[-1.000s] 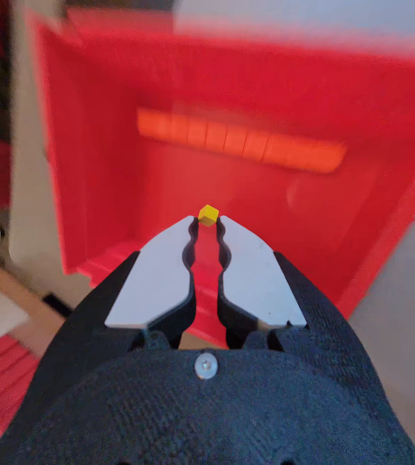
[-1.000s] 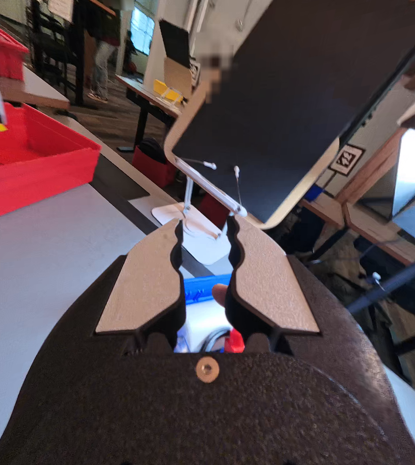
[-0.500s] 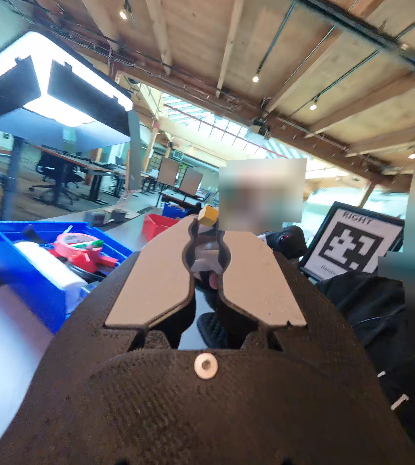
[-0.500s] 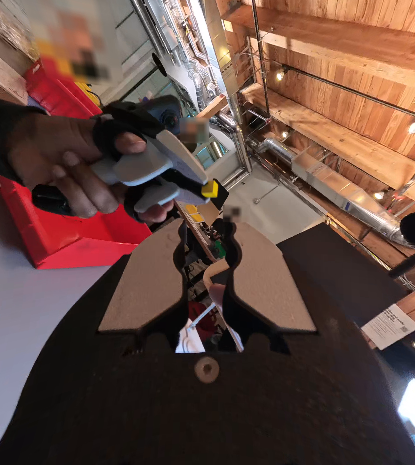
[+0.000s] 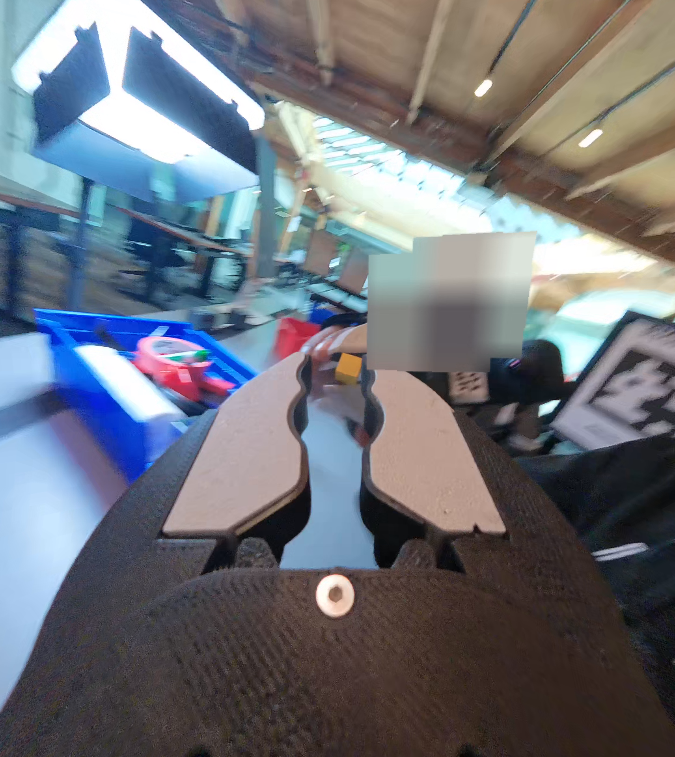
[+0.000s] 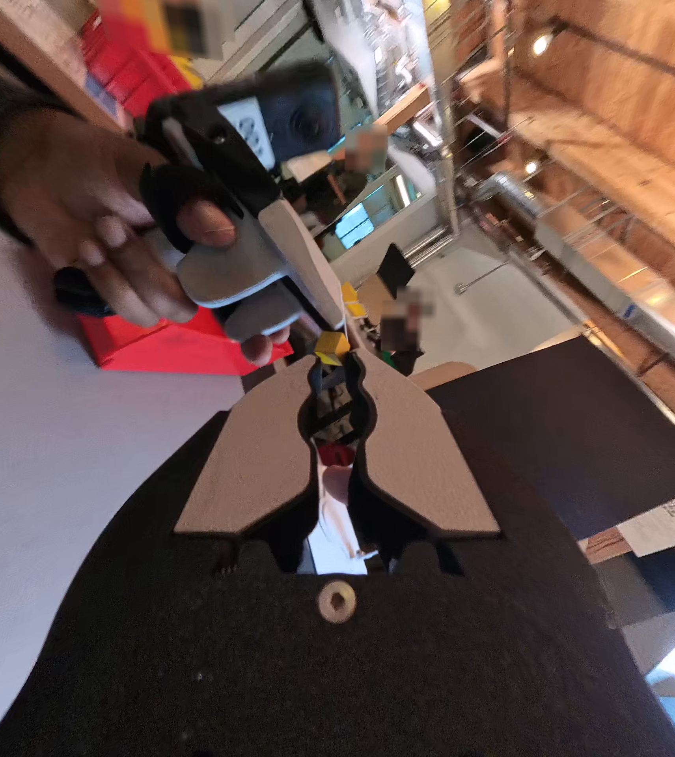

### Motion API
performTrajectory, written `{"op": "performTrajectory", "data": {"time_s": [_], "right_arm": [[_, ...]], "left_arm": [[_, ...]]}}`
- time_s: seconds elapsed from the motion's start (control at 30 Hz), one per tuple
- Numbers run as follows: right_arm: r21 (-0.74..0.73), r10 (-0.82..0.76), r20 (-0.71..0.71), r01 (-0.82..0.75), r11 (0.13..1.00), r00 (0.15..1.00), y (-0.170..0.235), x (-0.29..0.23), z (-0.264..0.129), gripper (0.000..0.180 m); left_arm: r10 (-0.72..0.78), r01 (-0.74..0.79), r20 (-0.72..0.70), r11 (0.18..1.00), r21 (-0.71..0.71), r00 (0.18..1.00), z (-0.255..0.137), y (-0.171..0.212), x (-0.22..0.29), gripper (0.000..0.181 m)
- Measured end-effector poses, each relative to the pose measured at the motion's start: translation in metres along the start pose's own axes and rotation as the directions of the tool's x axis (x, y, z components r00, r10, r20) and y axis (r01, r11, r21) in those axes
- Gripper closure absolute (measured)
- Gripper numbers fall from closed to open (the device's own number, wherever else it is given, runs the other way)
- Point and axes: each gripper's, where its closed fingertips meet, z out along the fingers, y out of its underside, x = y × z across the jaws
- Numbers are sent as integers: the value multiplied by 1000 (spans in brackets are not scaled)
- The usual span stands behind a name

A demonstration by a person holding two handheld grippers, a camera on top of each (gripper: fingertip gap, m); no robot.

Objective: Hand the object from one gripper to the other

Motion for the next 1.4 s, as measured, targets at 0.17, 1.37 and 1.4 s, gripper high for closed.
{"op": "performTrajectory", "data": {"time_s": [0.17, 1.37, 1.4], "right_arm": [[-61, -7, 111, 14, 998, 994, 3, -9, -6, 169], [17, 33, 345, -41, 999, 938, -16, -33, -27, 168], [10, 23, 346, -28, 1000, 938, -15, -33, -27, 168]], "left_arm": [[299, -281, 95, 945, -168, 949, -4, 8, 3, 161], [-141, 86, -198, 961, -264, 970, 2, 39, 34, 164], [-152, 95, -207, 960, -263, 967, 3, 39, 35, 168]]}}
